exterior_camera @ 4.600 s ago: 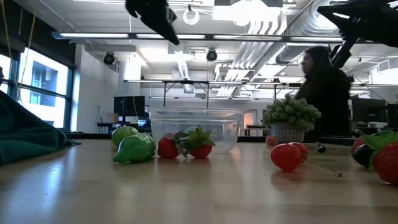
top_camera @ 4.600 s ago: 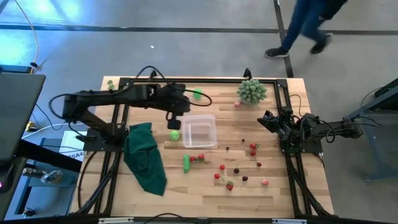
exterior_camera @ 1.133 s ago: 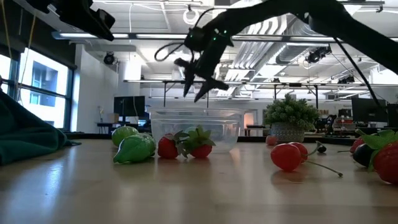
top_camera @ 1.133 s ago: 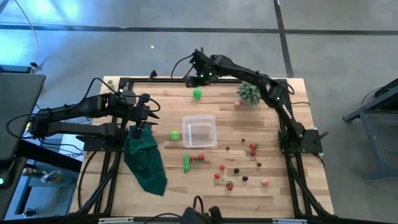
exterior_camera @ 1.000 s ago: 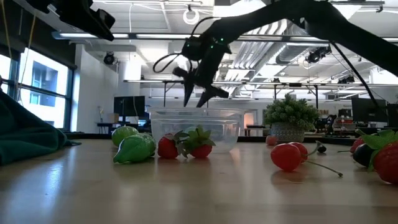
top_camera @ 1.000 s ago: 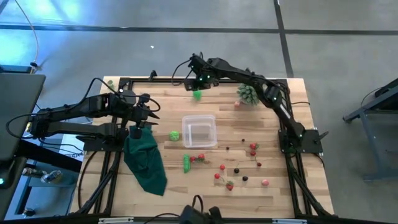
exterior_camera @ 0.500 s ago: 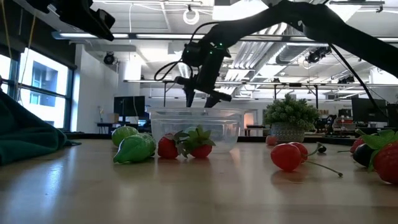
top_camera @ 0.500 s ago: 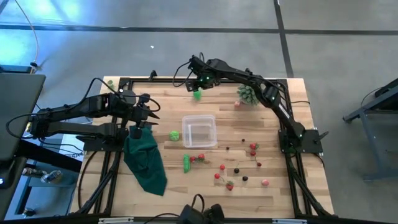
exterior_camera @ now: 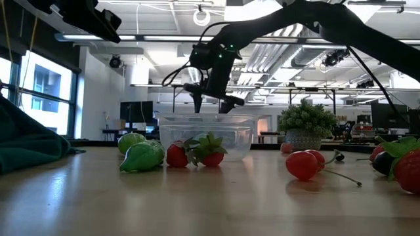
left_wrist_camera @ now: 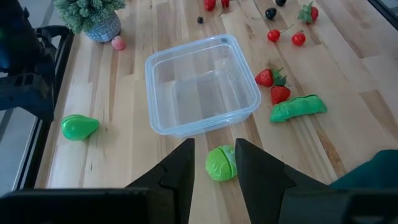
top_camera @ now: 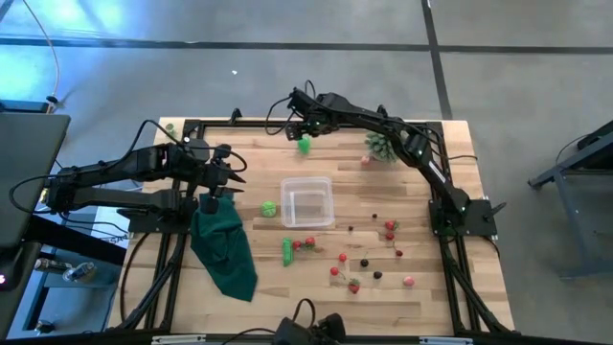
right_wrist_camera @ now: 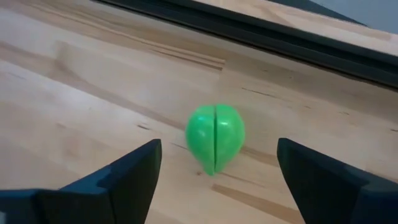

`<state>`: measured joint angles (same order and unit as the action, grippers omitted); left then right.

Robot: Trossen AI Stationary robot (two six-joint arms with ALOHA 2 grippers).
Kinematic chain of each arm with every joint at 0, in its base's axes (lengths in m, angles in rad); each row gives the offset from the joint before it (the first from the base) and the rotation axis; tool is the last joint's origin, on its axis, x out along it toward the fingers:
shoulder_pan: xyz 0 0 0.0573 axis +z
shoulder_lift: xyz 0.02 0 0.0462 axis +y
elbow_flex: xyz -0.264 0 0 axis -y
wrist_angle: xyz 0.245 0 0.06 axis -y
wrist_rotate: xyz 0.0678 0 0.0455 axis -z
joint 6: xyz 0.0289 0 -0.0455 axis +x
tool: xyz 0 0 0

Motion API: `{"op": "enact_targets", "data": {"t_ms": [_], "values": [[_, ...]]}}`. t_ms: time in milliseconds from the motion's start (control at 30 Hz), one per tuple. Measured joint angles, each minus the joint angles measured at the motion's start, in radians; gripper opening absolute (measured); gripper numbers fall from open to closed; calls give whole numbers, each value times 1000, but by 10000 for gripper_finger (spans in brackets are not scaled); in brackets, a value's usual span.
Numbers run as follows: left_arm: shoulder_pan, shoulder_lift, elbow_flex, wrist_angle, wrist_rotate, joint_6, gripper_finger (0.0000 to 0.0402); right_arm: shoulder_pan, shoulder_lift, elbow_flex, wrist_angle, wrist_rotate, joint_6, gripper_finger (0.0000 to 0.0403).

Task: Pick and placing Produce into tupperware
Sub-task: Put the avocado into the transparent bin

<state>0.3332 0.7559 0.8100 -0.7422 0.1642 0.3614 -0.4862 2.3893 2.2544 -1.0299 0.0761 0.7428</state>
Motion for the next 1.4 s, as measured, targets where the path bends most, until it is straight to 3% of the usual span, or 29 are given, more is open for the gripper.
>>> {"op": "enact_targets", "data": {"t_ms": [400, 1400], "values": [[0, 0, 0, 0, 0, 0, 106, -5, 72, -1, 18, -83, 8, 312], [0, 0, 0, 0, 0, 0, 106, -19, 139, 9, 31, -89, 5, 312]]}}
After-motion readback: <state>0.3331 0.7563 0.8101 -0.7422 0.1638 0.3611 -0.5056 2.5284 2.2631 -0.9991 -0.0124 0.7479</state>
